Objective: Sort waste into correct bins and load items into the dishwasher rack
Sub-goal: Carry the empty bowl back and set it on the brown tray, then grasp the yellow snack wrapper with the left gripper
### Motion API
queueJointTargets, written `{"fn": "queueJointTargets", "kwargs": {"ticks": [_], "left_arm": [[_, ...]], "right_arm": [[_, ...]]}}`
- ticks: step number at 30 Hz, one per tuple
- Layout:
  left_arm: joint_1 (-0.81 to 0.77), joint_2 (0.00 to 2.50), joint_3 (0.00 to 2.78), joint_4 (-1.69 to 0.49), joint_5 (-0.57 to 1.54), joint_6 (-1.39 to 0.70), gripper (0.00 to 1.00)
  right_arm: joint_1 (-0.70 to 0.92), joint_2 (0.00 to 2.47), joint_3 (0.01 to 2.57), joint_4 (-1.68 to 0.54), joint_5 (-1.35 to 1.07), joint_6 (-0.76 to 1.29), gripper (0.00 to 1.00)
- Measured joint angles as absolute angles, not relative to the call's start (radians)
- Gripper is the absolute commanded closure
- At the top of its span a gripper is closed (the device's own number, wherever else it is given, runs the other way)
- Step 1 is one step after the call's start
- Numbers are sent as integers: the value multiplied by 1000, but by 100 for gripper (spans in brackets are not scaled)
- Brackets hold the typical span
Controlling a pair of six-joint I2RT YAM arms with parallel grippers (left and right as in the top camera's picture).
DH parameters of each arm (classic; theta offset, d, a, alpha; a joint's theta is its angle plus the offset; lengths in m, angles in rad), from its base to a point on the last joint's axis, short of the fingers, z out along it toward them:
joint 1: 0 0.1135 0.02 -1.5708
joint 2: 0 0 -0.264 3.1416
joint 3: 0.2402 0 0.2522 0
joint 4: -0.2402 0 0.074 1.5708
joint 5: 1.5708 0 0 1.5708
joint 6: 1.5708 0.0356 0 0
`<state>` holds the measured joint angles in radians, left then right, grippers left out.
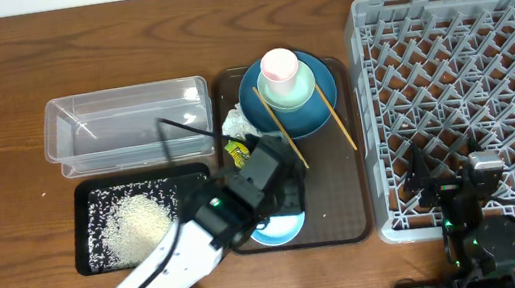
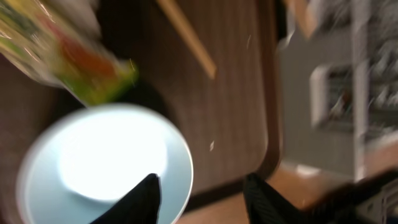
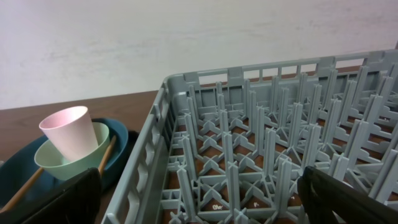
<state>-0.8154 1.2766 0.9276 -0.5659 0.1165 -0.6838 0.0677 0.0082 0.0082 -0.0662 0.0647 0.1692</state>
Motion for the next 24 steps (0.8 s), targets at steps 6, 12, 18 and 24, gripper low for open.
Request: {"fn": "queueJointTargets", "kwargs": {"ticks": [6,12,18,24], "left_arm": [[-815,1247,938,-576,-93,-702,46],[-815,1335,938,-533,-216,-719,37],[-815,1439,938,-464,-318,-737,57],[-815,1503,938,-413,-356,-733,62]], "right_arm": [[68,8,8,-66,64,169,1],[68,8,8,-66,64,169,1],[68,8,8,-66,64,169,1],[68,8,8,-66,65,169,1]]}}
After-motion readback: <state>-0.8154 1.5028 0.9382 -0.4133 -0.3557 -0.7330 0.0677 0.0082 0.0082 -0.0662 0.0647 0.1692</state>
